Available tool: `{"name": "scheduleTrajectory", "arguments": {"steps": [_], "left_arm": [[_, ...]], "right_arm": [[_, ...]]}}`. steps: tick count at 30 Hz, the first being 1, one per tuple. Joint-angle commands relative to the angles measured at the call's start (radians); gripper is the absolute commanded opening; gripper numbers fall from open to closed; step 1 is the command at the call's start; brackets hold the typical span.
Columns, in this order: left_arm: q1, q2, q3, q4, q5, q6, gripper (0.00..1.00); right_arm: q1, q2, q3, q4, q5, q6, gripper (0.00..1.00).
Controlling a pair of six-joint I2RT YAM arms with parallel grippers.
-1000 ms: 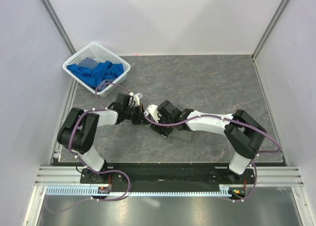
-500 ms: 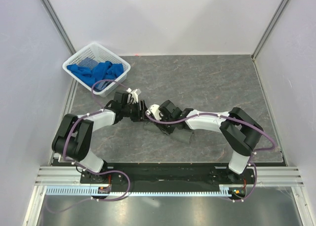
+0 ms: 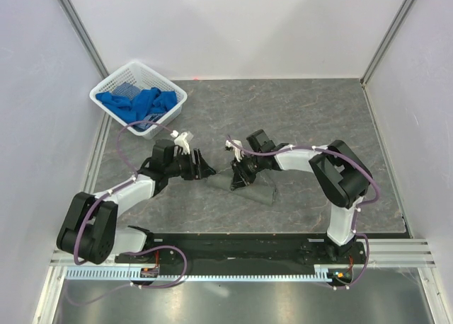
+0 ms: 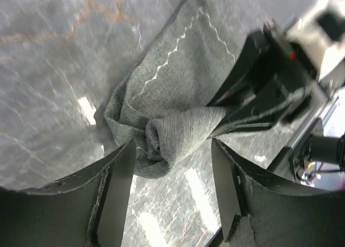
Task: Fold the napkin, place the utensils inside, and roll it up
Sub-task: Roll the napkin with the utensil
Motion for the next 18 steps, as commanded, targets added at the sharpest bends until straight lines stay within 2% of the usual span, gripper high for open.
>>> {"name": "scheduleTrajectory", "arguments": {"steps": [1, 13, 15, 17, 18], "left_arm": [[0.002, 0.018, -0.032, 0.129, 0.052, 0.025, 0.64], [-0.001, 0.174, -0.047, 0.213, 0.134, 0.013, 0.45], [-0.002, 0.191, -0.047, 0.213, 0.132, 0.013, 0.35], [-0.001, 0.219, -0.043, 0.21, 0.129, 0.008, 0.19], [-0.002, 0.226, -0.038, 0.2, 0.129, 0.008, 0.15]], "right_arm": [[-0.02, 0.108, -0.003, -0.049, -0.143, 0.01, 0.23], [-0.045, 0.177, 0.029, -0.057, -0.171, 0.03, 0.23], [-0.047, 0.177, 0.032, -0.06, -0.166, 0.031, 0.23], [-0.047, 0.169, 0.034, -0.061, -0.156, 0.036, 0.27], [-0.047, 0.156, 0.034, -0.06, -0.148, 0.039, 0.28]]}}
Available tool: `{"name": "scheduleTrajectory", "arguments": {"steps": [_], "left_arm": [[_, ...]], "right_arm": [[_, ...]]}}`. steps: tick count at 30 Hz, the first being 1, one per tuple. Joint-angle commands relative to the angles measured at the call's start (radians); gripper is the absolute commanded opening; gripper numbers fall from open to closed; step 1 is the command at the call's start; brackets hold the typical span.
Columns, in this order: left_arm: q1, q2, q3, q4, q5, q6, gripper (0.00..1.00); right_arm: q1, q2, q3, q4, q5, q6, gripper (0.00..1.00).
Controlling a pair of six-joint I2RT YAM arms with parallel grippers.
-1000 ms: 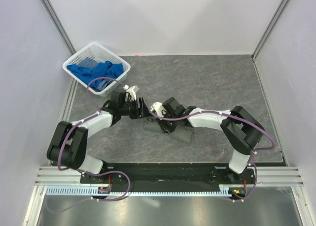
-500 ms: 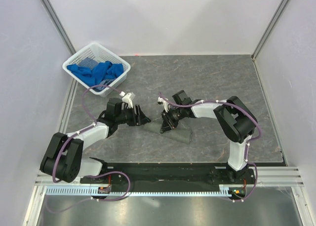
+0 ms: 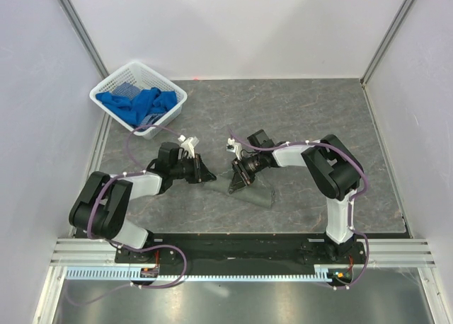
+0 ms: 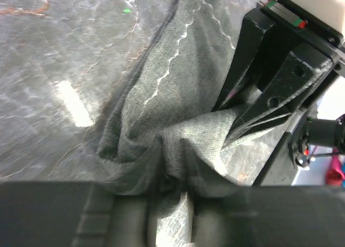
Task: Fold the napkin, place the utensils inside, and roll it up
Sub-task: Roll the napkin with the utensil
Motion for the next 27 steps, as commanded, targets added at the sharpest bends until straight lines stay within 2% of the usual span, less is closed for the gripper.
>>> {"name": "scheduleTrajectory", "arguments": {"steps": [1, 2, 4, 7, 10, 14, 17, 20, 27], "left_arm": [[0.0, 0.05, 0.018, 0.014, 0.018, 0.01, 0.12], [0.0, 0.068, 0.025, 0.001, 0.02, 0.012, 0.06], [-0.002, 0.084, 0.053, -0.046, 0.015, 0.018, 0.02], [-0.002, 0.102, 0.084, -0.1, 0.009, 0.033, 0.02], [-0.002, 0.113, 0.117, -0.161, -0.003, 0.041, 0.02], [0.0, 0.122, 0.148, -0.207, -0.002, 0.038, 0.02], [-0.002, 0.13, 0.174, -0.252, -0.003, 0.036, 0.02], [-0.002, 0.147, 0.196, -0.289, -0.006, 0.027, 0.02], [0.0, 0.178, 0.229, -0.319, -0.006, 0.006, 0.02]], "right_arm": [[0.003, 0.026, -0.015, -0.058, 0.122, -0.04, 0.3], [0.003, 0.014, -0.013, -0.061, 0.133, -0.037, 0.35], [0.003, -0.023, -0.01, -0.073, 0.174, -0.035, 0.41], [0.008, -0.091, -0.016, -0.089, 0.239, -0.037, 0.55], [0.024, -0.195, -0.03, -0.096, 0.32, -0.05, 0.61], [0.084, -0.295, -0.052, -0.093, 0.498, -0.081, 0.67], [0.194, -0.356, -0.075, -0.08, 0.697, -0.127, 0.71], [0.259, -0.391, -0.101, -0.044, 0.809, -0.159, 0.73], [0.328, -0.381, -0.113, -0.035, 0.88, -0.196, 0.74]]}}
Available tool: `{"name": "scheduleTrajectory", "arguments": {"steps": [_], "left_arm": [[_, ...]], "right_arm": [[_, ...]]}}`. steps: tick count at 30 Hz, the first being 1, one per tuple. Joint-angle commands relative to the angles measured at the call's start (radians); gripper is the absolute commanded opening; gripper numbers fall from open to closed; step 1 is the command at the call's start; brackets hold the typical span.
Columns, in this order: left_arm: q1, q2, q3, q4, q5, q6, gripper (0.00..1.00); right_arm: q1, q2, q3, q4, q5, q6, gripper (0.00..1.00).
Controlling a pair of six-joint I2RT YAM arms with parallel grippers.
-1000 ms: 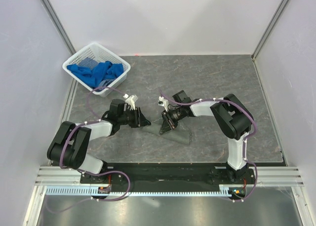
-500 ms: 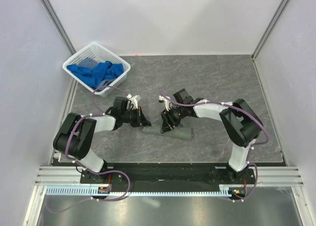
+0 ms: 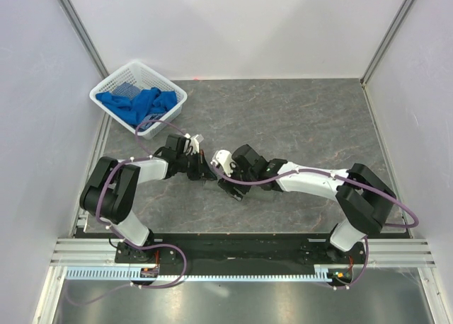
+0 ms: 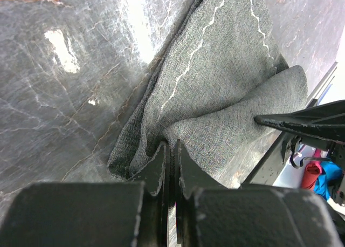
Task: Fold the napkin, place the utensils inside, and roll it up
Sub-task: Roll the napkin with the utensil
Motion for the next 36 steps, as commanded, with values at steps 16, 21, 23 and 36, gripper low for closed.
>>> {"name": "scheduleTrajectory", "arguments": {"steps": [16, 21, 23, 36], "left_arm": [[0.002, 0.032, 0.064, -0.045, 0.009, 0.011, 0.02], [0.0, 0.023, 0.075, -0.045, 0.024, 0.02, 0.02], [0.002, 0.014, 0.081, -0.045, 0.021, 0.025, 0.07], [0.002, -0.23, 0.046, -0.045, -0.268, 0.049, 0.65]], "right_arm": [[0.046, 0.098, -0.017, 0.034, 0.152, -0.039, 0.65], [0.021, 0.138, -0.014, 0.029, 0.122, -0.025, 0.59], [0.007, 0.154, -0.009, 0.022, 0.108, -0.023, 0.56], [-0.109, 0.235, 0.124, -0.161, -0.24, 0.021, 0.4]]}}
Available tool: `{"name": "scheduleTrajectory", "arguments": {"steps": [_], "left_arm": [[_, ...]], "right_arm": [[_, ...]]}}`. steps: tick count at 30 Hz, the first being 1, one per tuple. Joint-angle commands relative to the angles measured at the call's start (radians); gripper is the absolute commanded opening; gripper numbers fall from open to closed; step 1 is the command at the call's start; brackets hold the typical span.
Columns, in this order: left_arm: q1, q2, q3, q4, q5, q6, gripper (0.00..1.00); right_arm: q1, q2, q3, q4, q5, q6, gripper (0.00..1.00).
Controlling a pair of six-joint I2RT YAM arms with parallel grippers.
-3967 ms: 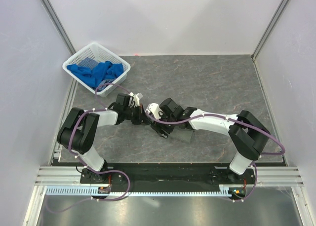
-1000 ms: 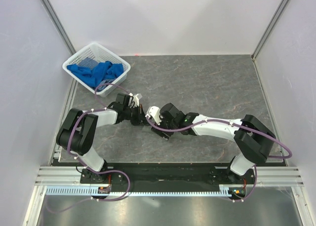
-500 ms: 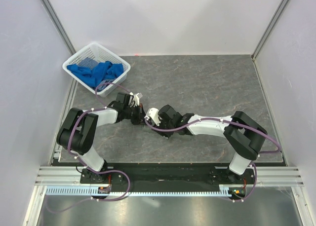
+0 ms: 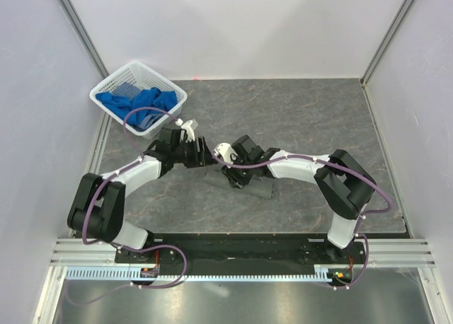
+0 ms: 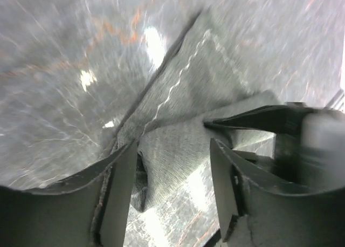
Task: Fold the napkin, place the utensils inside, and roll it up
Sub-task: Roll the napkin with the utensil
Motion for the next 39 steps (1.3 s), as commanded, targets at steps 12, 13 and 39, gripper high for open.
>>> {"name": "scheduleTrajectory", "arguments": {"steps": [12, 13, 39], "left_arm": [[-0.001, -0.207, -0.181, 0.141, -0.013, 0.04, 0.64], [0.0, -0.211, -0.195, 0.144, -0.012, 0.04, 0.64], [-0.003, -0.013, -0.242, 0.358, 0.102, -0.001, 0.02]], "right_arm": [[-0.145, 0.208, 0.218, -0.319, -0.477, 0.118, 0.39], [-0.155, 0.216, 0.225, -0.326, -0.486, 0.127, 0.4], [-0.191, 0.179, 0.278, -0.331, -0.472, 0.152, 0.52]]}}
